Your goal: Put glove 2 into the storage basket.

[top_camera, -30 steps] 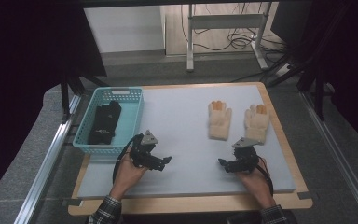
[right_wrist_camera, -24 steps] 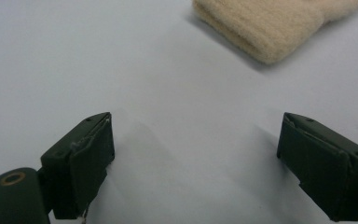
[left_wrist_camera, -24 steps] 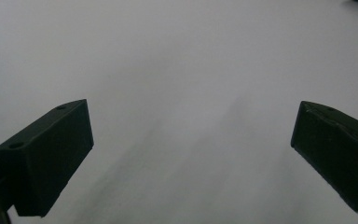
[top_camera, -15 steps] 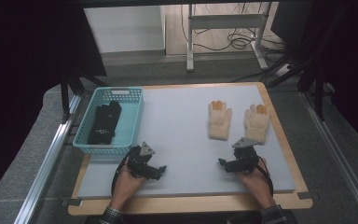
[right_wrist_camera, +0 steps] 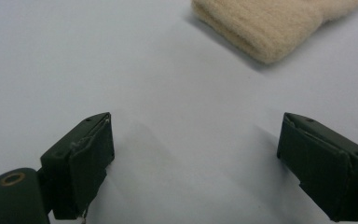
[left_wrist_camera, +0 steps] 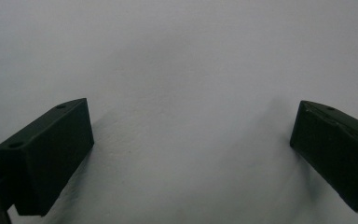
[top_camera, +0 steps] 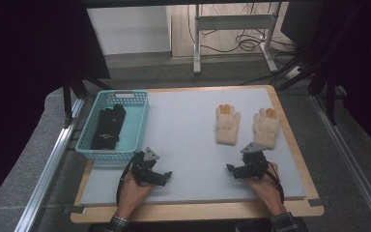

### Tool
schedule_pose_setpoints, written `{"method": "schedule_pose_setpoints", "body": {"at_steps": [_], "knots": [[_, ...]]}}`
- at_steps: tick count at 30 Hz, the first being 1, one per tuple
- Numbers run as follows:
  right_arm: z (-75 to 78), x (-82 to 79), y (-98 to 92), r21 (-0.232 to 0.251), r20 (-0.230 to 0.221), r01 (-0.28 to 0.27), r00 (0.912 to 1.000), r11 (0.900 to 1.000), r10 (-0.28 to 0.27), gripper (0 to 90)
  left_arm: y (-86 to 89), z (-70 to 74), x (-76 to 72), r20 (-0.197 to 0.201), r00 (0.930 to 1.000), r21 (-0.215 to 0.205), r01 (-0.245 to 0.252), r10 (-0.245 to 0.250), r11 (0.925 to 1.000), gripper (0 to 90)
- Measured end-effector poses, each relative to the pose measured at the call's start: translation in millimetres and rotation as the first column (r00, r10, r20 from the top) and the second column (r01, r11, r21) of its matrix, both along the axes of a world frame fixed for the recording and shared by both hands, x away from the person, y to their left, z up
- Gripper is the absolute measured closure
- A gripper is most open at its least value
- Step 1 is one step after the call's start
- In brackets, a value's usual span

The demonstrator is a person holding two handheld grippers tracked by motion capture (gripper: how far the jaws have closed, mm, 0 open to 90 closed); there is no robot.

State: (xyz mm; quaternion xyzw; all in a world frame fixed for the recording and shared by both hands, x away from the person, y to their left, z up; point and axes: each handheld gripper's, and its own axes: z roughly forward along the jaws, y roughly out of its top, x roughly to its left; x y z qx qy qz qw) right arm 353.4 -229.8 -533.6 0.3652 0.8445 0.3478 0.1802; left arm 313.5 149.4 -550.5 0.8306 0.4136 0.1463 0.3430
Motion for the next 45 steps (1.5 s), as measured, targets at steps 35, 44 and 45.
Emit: {"method": "schedule_pose_setpoints", "body": {"at_steps": [35,44,45], "knots": [[37.1,68.5,-4.0,0.081,0.031,0.046,0.9983,0.996,-0.049,45.6,0.1,-0.1,-0.2,0.002,1.0000,-0.003,-0.005,0.005,1.0000,0.2],[37.1,111.5,10.8,0.078,0.038,0.031,0.9987,0.996,-0.034,37.8,-0.1,-0.3,-0.3,0.004,1.0000,-0.005,-0.007,0.007,1.0000,0.2],[36.9,115.0,13.0,0.074,0.039,0.031,0.9987,0.997,-0.034,37.5,0.1,-0.2,-0.3,0.003,1.0000,-0.003,-0.005,0.005,1.0000,0.2]]}}
